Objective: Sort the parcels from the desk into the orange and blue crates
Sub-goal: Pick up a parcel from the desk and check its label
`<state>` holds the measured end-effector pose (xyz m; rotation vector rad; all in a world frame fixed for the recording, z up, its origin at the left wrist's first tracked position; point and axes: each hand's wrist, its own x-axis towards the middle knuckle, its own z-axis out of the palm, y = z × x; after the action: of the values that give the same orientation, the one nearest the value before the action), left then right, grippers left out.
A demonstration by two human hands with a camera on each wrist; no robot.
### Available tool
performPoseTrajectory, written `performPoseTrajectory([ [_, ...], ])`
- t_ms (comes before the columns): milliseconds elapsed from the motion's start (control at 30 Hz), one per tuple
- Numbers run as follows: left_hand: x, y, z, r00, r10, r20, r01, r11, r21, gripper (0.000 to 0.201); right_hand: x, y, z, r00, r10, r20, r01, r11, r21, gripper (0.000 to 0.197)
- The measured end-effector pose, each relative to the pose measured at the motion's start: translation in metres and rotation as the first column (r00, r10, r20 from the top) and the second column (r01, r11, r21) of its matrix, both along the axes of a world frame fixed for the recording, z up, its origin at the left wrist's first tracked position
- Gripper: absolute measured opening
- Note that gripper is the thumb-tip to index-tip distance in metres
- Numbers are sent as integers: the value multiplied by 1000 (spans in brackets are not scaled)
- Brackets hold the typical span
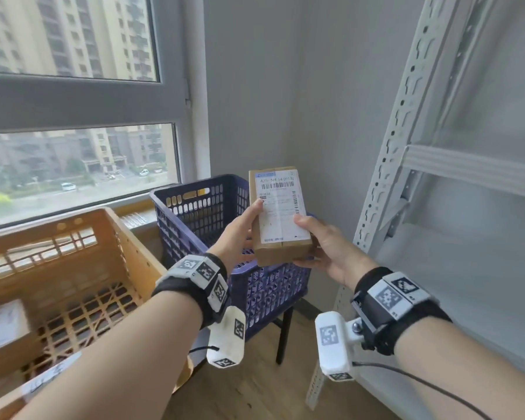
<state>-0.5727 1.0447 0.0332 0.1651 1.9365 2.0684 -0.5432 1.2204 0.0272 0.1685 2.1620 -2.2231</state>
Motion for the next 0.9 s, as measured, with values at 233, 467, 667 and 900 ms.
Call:
performPoseTrajectory([
  [233, -44, 9, 16, 999, 36, -9, -36, 999, -10, 42, -59, 12, 12, 999, 39, -3, -39, 999, -30, 44],
  [467, -100, -15, 19, 982, 185, -28, -184, 982, 38, 46, -137, -14, 23, 991, 135, -12, -135, 991, -4, 48],
  [667, -157, -41, 28, 940, 336, -52, -334, 942, 42, 36, -221, -47, 31, 958, 285, -18, -285, 959, 10, 44],
  [900, -237, -70, 17, 805, 584, -109, -594, 786, -171, 52, -316, -82, 22, 905, 416, 88, -418, 909, 0, 28],
])
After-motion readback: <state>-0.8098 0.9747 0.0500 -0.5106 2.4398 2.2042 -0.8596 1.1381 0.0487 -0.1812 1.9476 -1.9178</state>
